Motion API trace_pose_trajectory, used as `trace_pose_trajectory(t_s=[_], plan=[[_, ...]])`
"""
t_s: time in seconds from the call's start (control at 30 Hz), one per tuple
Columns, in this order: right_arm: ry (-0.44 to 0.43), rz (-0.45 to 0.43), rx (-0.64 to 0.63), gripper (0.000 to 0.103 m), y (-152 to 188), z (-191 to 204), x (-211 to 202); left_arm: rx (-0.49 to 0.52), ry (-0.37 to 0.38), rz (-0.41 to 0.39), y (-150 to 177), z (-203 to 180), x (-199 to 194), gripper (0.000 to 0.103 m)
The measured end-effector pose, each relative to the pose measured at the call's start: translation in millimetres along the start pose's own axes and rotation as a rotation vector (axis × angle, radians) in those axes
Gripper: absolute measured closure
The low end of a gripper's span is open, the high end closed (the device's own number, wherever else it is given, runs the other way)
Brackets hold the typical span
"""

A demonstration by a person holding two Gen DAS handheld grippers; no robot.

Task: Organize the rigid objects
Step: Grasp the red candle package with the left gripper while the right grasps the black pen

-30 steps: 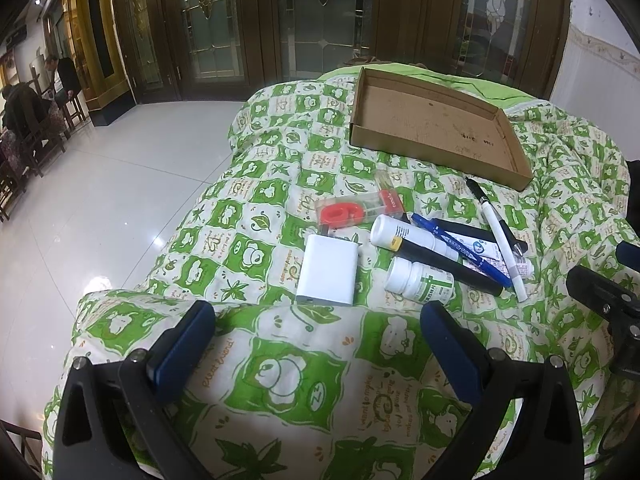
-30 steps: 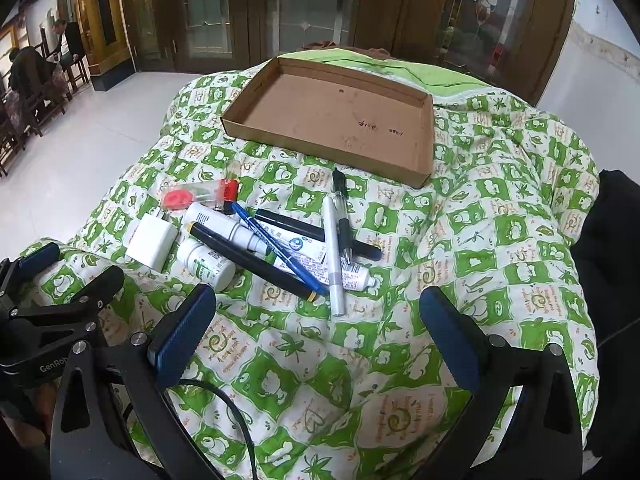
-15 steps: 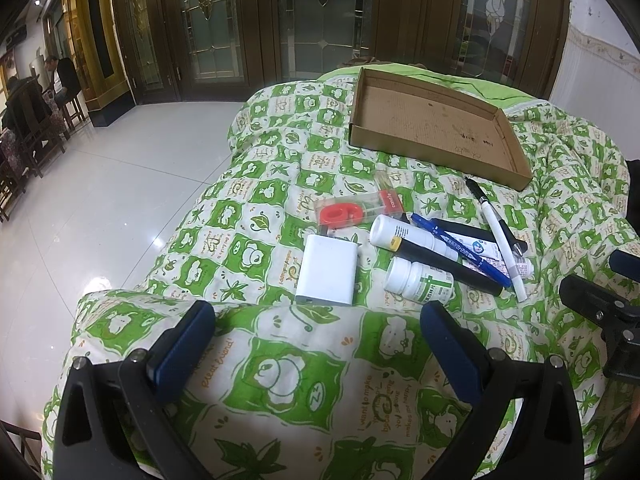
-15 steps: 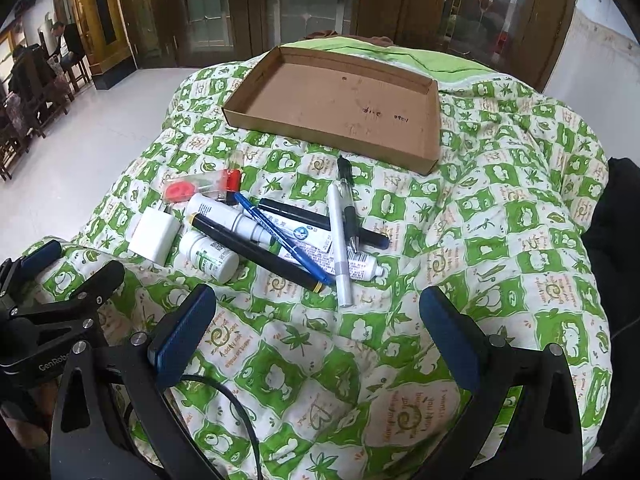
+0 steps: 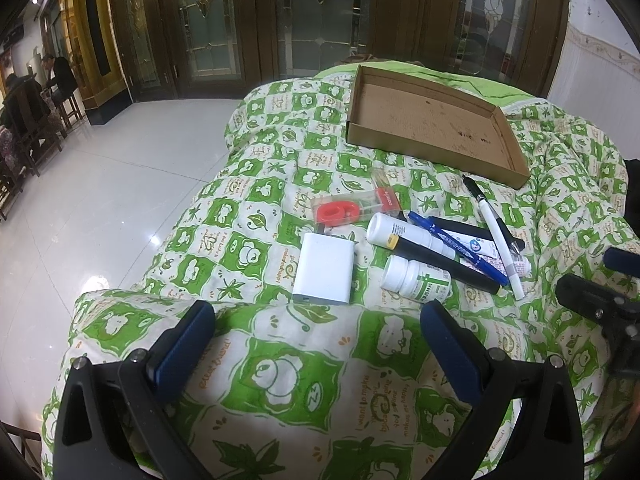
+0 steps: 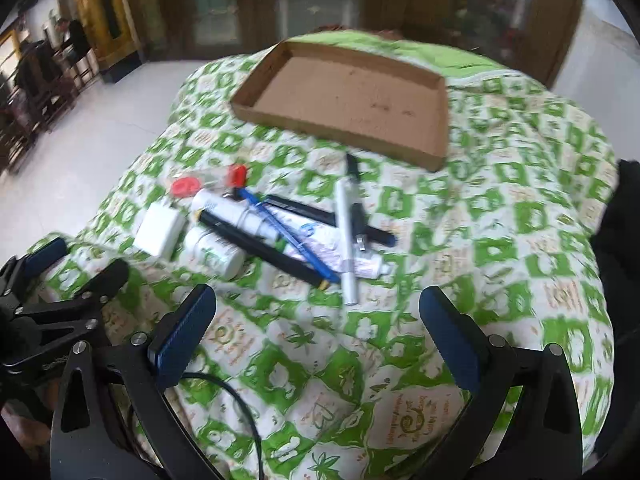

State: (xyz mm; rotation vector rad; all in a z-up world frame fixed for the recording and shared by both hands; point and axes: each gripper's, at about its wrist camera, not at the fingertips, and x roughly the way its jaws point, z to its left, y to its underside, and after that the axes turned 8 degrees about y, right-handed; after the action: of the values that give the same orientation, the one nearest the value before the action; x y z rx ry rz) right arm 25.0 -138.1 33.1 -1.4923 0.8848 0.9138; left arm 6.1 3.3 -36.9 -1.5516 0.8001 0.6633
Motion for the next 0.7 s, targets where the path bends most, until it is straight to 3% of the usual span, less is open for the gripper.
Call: trace_pose_trajectory(t_s=[0.1, 0.2, 0.33, 0.47, 0.57, 0.7], plan=[[-0.098, 0.074, 0.011, 0.000, -20, -11, 3, 0.025, 0.005, 0.029, -9, -2, -2, 0.000], [-0.124, 0.157, -0.001, 0.000, -35, -23, 12, 0.073, -0.034, 0.011, -25, -4, -10, 0.000], [-0.117, 0.172, 0.013, 0.007, -45, -37, 26, 0.122, -0.074, 0.017, -51, -3, -7, 0.000], [-0.169, 0.185, 0.070, 0.009, -49, -50, 45, 0.175, -0.042, 0.060, -76, -6, 13, 0.000], [-0.213, 0.215, 0.098, 0.009, -53, -57, 59, 0.276, -0.018, 0.109, -95, -13, 35, 0.000], [-0.204, 0.192, 0.112, 0.009, -63, -70, 66, 0.496, -0.001, 0.188, -98, -27, 71, 0.003]])
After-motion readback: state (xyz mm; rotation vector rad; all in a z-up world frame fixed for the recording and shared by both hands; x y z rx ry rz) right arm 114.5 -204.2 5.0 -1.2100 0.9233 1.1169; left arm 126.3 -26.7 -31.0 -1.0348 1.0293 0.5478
